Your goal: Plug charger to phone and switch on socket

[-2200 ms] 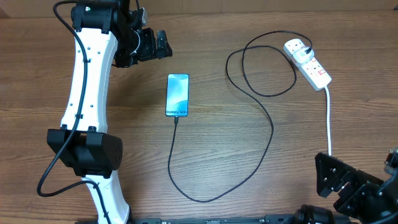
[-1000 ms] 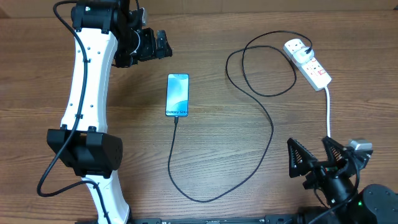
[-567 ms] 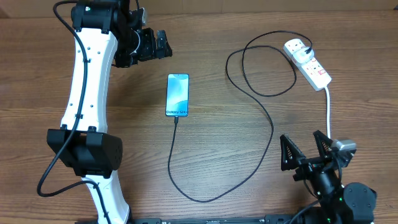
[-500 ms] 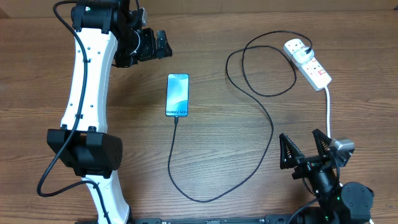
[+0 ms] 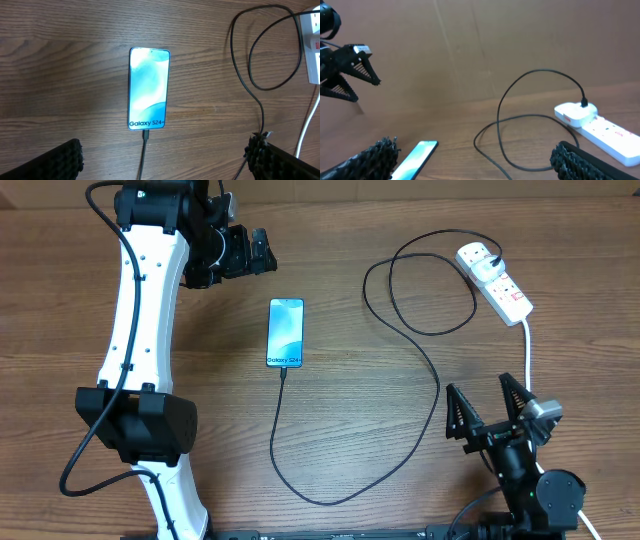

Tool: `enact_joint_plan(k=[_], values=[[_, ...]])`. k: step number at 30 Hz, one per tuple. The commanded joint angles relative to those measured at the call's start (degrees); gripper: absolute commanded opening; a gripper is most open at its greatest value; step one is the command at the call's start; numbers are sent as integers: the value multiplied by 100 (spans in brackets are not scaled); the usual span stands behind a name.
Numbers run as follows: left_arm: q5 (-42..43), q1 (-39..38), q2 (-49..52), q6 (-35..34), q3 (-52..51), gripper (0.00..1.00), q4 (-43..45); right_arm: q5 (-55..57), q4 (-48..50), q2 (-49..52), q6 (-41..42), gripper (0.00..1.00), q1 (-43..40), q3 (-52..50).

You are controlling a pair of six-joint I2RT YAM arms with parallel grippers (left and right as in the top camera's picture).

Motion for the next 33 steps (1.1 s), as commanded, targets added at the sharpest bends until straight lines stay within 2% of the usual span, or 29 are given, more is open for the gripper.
enact_joint_plan(k=[1,9,14,18,26,33], values=[[59,-39,24,-44,66,100,9,-11,310,-68,-48,100,44,-282],[59,-39,24,-44,66,100,9,15,1141,-68,-50,100,44,-835],[59,-39,24,-44,66,100,9,74,1178,-68,-192,100,44,-824],[59,-39,24,-46,66,100,9,74,1165,-68,-487,100,44,-824],[59,-44,24,-44,66,100,9,229,457,-68,-494,100,44,-824],[59,-39,24,-44,66,100,9,492,450,-68,-496,100,131,-824]])
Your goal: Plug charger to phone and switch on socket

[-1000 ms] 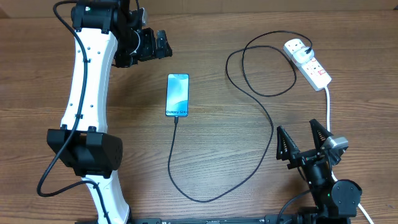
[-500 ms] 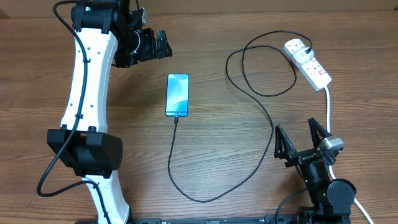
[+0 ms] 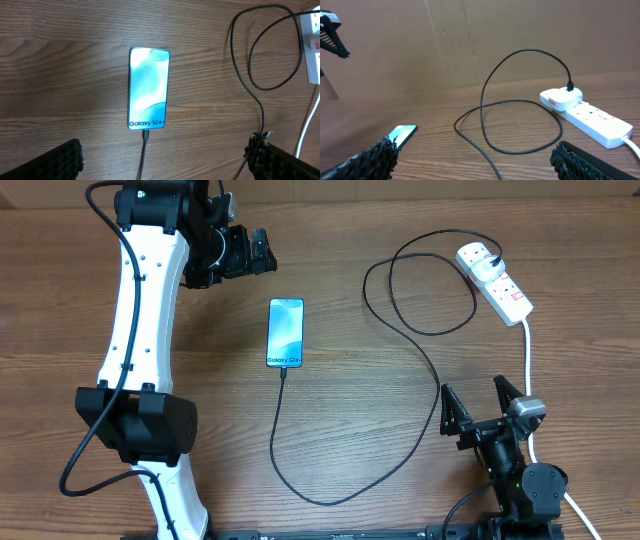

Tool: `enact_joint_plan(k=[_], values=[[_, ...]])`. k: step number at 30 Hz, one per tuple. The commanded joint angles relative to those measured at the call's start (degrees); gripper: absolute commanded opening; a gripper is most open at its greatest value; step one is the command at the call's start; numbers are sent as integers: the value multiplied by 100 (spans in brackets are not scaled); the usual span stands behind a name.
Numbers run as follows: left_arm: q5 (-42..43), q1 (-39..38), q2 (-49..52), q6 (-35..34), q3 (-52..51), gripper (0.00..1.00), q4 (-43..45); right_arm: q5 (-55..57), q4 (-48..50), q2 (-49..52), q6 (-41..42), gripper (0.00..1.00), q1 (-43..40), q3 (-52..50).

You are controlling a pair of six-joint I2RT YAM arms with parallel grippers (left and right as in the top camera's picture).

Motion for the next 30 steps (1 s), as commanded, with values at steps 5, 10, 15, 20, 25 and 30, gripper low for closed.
enact_joint_plan(k=[5,10,15,20,25,30], values=[[59,-39,24,-44,66,100,9,385,-11,-68,-581,100,264,-61],[57,-37,24,-46,66,100,9,387,-24,-68,-1233,100,291,-61],[59,-39,24,-46,66,100,7,439,-42,-68,-1353,100,293,-61],[61,-39,24,-44,66,100,9,496,-44,-68,-1303,100,291,-59],[-7,-35,26,-44,66,100,17,612,-66,-68,-929,100,293,-59],[-35,-39,26,-44,66,100,15,643,-68,-68,-914,100,293,-57]])
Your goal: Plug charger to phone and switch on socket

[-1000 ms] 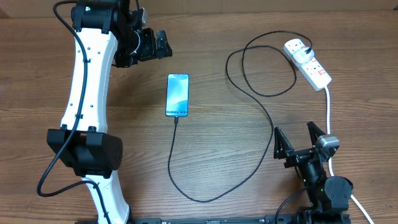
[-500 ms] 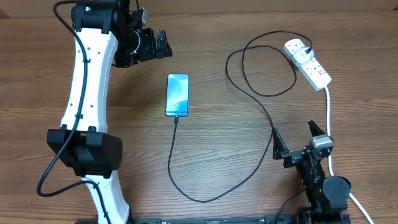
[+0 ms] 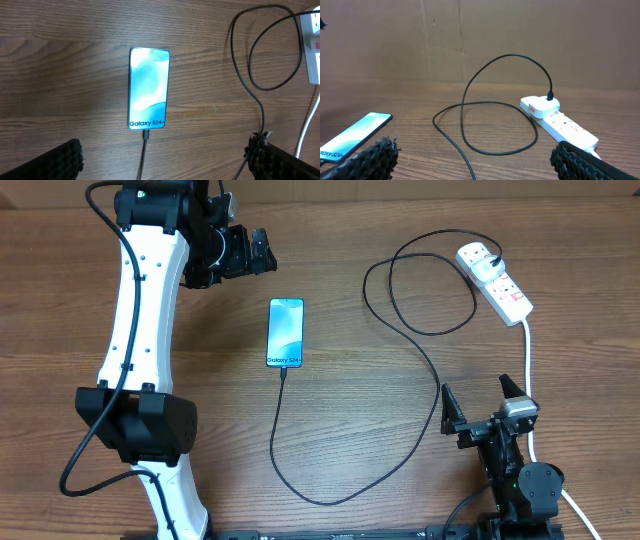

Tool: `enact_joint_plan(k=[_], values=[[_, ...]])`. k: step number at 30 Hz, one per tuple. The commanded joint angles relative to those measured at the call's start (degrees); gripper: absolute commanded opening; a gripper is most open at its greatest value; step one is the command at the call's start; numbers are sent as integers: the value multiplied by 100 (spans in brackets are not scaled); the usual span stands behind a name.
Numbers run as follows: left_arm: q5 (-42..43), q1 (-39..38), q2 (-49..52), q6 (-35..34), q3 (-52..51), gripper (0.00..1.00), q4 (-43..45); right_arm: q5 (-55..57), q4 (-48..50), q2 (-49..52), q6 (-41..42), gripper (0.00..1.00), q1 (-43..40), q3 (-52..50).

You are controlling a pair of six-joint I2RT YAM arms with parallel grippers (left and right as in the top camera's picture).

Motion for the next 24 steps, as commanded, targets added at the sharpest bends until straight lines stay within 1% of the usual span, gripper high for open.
enact_joint_plan(k=[1,24], values=[[-33,-39,26,-44,66,100,15,101,4,-68,103,100,35,-57],[-35,-39,26,-44,66,100,20,313,-15,-68,79,100,39,-57]])
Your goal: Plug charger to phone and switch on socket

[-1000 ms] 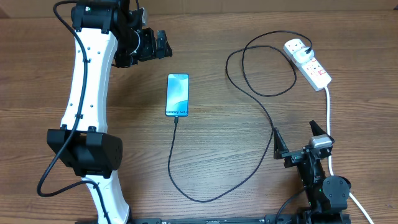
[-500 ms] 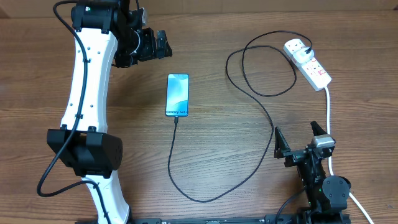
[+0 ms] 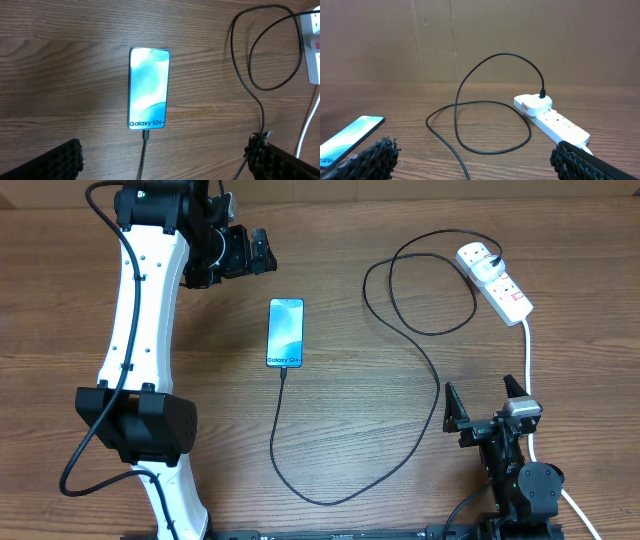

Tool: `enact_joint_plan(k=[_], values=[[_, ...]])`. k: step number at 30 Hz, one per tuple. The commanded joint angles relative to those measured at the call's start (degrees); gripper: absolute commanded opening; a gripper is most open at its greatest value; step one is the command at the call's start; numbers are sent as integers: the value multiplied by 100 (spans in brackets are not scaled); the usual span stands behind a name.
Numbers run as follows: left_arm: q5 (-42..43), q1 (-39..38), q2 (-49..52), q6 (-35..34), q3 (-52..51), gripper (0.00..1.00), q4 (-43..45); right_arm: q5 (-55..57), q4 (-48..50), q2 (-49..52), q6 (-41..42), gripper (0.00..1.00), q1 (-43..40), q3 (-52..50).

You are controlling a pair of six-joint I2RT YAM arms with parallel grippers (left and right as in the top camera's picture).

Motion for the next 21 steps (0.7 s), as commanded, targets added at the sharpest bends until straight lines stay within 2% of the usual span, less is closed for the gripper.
enact_joint_plan(k=[1,21], values=[[-33,-39,26,-44,66,100,17,96,0,-68,17,100,46,-57],[-33,-39,26,-44,66,100,17,216,-15,-68,22,100,184,-57]])
